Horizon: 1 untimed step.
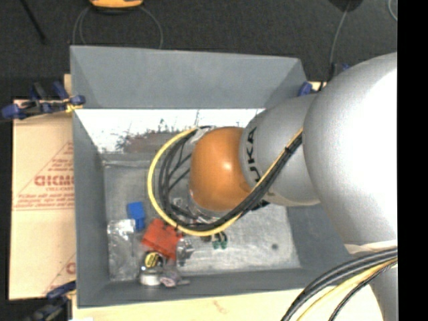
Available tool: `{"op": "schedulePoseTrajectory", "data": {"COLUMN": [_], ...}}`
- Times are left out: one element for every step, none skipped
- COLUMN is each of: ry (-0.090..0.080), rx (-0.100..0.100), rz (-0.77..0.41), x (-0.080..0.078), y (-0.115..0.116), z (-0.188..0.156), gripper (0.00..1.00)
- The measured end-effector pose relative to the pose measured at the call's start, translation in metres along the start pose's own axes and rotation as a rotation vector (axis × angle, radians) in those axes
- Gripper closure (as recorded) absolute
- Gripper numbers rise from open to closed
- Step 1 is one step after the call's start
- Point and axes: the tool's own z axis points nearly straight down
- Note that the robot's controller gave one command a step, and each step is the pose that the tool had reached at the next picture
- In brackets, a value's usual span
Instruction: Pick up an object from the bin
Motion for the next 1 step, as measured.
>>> {"op": "schedulePoseTrajectory", "data": {"ry": [-0.006], "rx": [-0.001], "rz": [0.078], "x": [-0.0002], "y": [0.0073], "z": [-0.1203], "gripper": [1.0]}}
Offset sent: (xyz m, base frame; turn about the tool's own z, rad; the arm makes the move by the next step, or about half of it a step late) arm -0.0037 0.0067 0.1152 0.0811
